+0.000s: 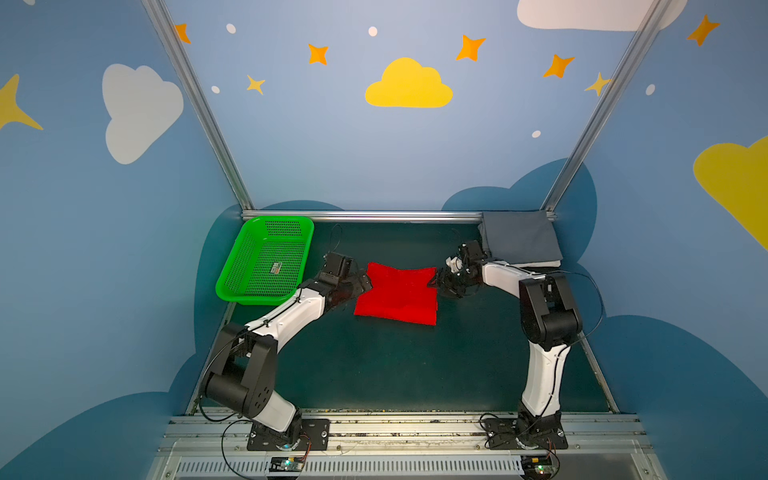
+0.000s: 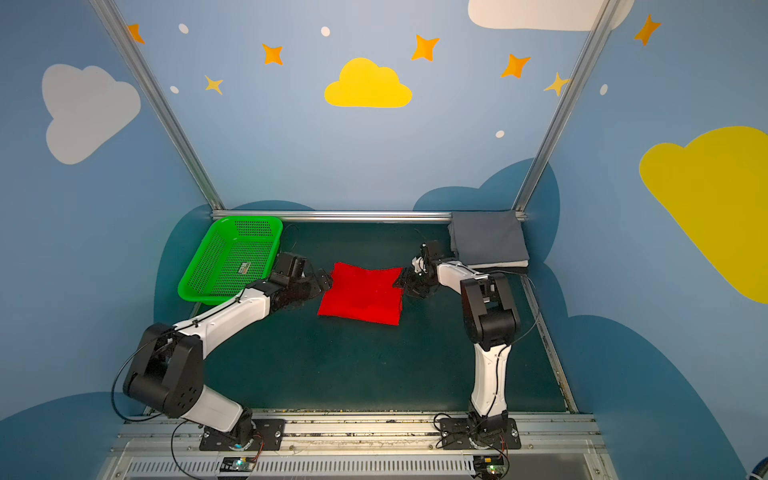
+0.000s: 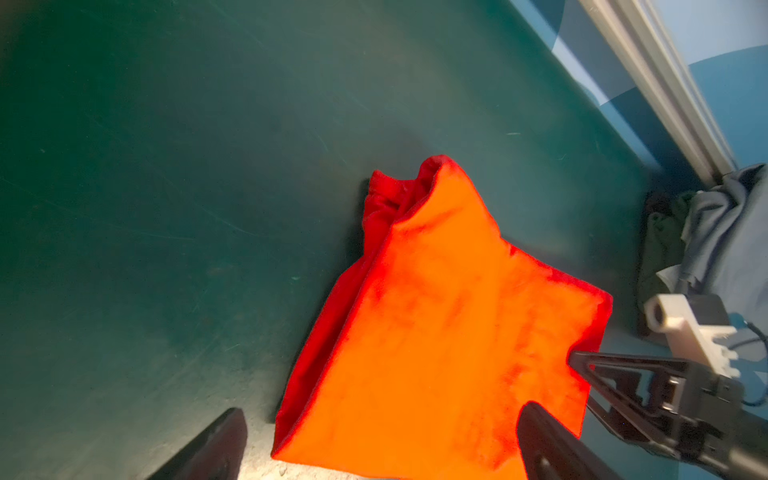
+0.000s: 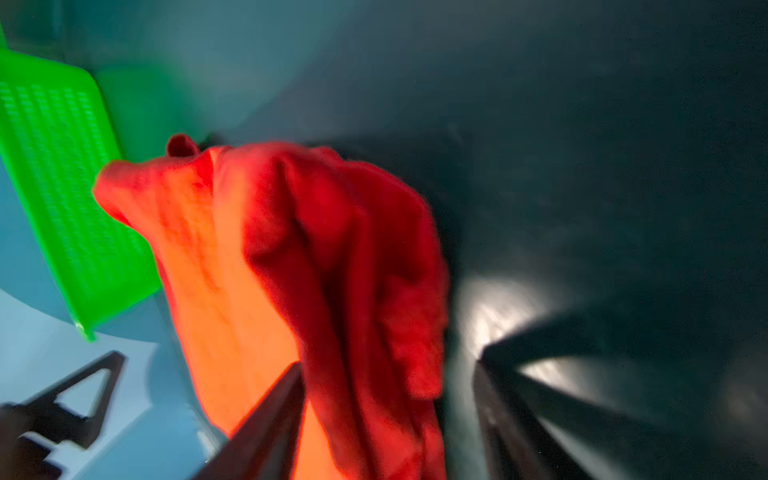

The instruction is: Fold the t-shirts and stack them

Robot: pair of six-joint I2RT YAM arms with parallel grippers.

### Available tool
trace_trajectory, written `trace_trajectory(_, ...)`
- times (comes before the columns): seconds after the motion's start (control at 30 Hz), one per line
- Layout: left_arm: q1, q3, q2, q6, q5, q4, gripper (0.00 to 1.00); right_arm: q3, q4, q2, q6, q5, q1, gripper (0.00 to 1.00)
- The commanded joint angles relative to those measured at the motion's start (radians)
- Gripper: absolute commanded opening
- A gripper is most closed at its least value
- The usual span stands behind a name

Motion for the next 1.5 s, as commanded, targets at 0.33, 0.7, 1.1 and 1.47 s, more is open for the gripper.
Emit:
trace_trajectory(0.33,-0.002,-0.150,-0.123,-0.015,0.006,0.018,1.00,0.094,-0.051,0.116,0.015,0.149,0.041,0.00)
trace_trajectory(0.7,-0.001,-0.253,-0.237,-0.055,-0.033,0.022,1.00,0.432,-0.269,0.145,-0.109,0.251,0.025,0.00)
trace_trajectory(1.1,-0.002,-0.262,-0.260,-0.045,-0.041,0.014,1.00,0.794,-0.487,0.145,-0.330,0.341,-0.054,0.00)
trace_trajectory(1.47,-0.002,-0.213,-0.206,-0.023,-0.024,-0.001,1.00,1.060,-0.527,0.160,-0.473,0.410,-0.178,0.00)
